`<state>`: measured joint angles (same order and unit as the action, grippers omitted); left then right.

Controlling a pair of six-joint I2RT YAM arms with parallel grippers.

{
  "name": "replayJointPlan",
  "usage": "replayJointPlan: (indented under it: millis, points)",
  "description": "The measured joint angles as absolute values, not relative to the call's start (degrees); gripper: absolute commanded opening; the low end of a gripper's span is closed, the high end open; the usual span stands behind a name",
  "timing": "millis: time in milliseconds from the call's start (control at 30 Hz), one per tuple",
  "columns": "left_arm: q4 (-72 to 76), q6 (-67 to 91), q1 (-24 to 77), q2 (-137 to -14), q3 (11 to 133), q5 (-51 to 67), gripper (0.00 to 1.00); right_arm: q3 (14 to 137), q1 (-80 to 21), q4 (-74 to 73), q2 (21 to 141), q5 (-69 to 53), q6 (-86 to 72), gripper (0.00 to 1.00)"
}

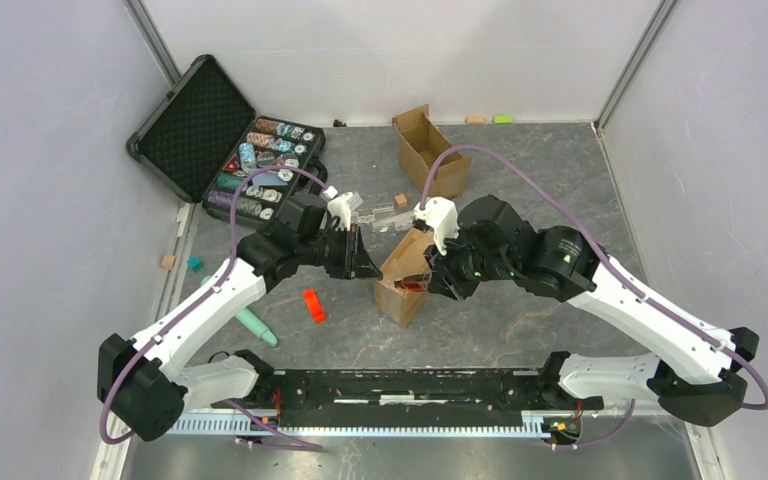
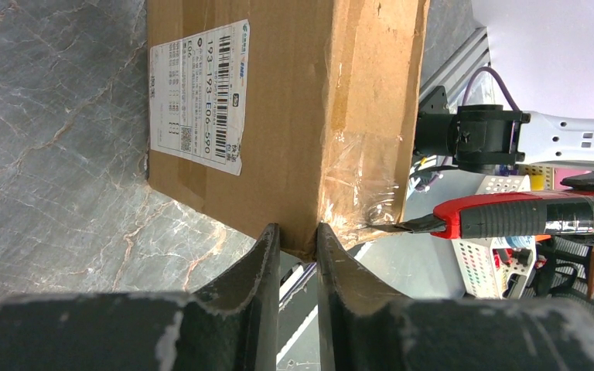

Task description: Unpack the express box

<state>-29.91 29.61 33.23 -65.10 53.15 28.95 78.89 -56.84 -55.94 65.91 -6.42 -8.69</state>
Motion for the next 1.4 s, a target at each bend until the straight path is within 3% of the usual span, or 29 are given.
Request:
replayJointPlan:
  millis: [667, 767, 833, 900, 1167, 1400]
  points:
    - [-30.1, 29.5, 33.4, -65.3, 53.9, 28.0, 0.03, 81.8, -56.9, -65.8, 64.3, -6.4, -9.1, 0.0]
    - [-30.2, 29.3, 33.4, -65.3, 54.0, 28.1, 0.21, 83.2, -56.9, -66.5, 64.4, -6.2, -9.4, 0.0]
    - [-30.3, 28.8, 33.4, -65.3, 54.2, 28.4, 0.41, 84.6, -56.9, -66.5, 64.6, -5.9, -9.6, 0.0]
    - [-30.3, 28.2, 33.4, -65.1, 54.5, 28.6, 0.51, 86.0, -56.9, -66.0, 65.0, -5.9, -9.7, 0.0]
    - [-34.7, 20.5, 33.2, -60.5, 62.4, 27.8, 0.66, 86.5, -56.9, -64.9, 65.7, -8.1, -9.1, 0.0]
    - [-32.7, 9.9, 36.9, -58.5, 69.8, 41.4, 0.78, 86.3, -56.9, -63.4, 64.8, -14.3, -8.6, 0.0]
